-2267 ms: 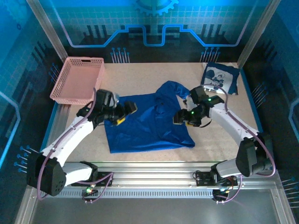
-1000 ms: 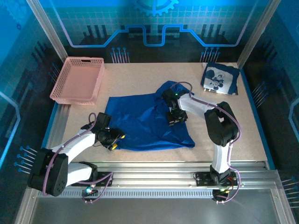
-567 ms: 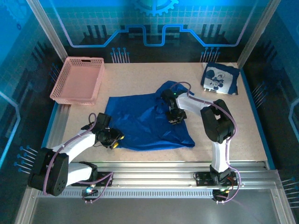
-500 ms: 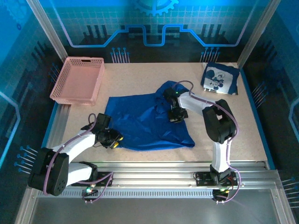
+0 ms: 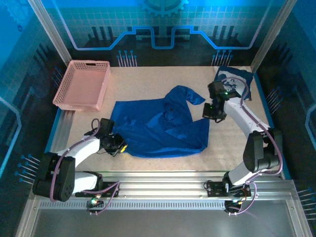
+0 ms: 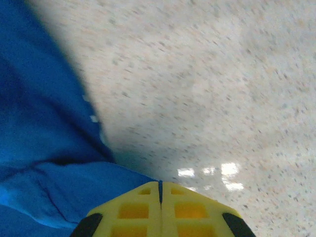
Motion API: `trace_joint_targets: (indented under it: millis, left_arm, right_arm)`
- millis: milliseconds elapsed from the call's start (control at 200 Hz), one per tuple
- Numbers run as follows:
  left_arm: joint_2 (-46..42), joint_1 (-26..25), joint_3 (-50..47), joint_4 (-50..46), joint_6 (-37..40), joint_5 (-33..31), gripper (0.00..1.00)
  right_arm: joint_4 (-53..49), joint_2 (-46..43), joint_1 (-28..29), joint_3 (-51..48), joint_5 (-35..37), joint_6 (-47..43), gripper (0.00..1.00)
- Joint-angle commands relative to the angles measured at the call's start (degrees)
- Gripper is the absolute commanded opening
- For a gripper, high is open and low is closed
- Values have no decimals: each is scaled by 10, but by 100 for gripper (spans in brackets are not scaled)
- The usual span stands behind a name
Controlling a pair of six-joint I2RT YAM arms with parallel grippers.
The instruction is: Fold and stack the t-shirts
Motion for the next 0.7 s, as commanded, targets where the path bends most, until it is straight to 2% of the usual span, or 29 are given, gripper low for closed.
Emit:
trace_joint_targets:
  millis: [0, 210, 395, 535, 595, 695]
  left_arm:
    - [31, 19, -19, -30, 23, -52, 8]
    - [35, 27, -7, -38, 31, -55, 7]
    - [16, 42, -5, -36, 27, -47, 8]
    - [-57, 44, 15, -78, 16, -34, 29]
    - [-101, 45, 30, -123, 13, -43, 43]
    - [-160, 55, 48, -191, 9, -52, 50]
  right_arm:
    - [-7, -36, -42, -48, -33, 0, 3]
    - [22, -97, -155, -140, -88, 16, 1]
    - [55, -121, -212, -206, -121, 46, 0]
    - [63, -112, -212, -209, -140, 50, 0]
    - [63, -114, -213, -210, -136, 48, 0]
    - [65, -115, -215, -211, -136, 41, 0]
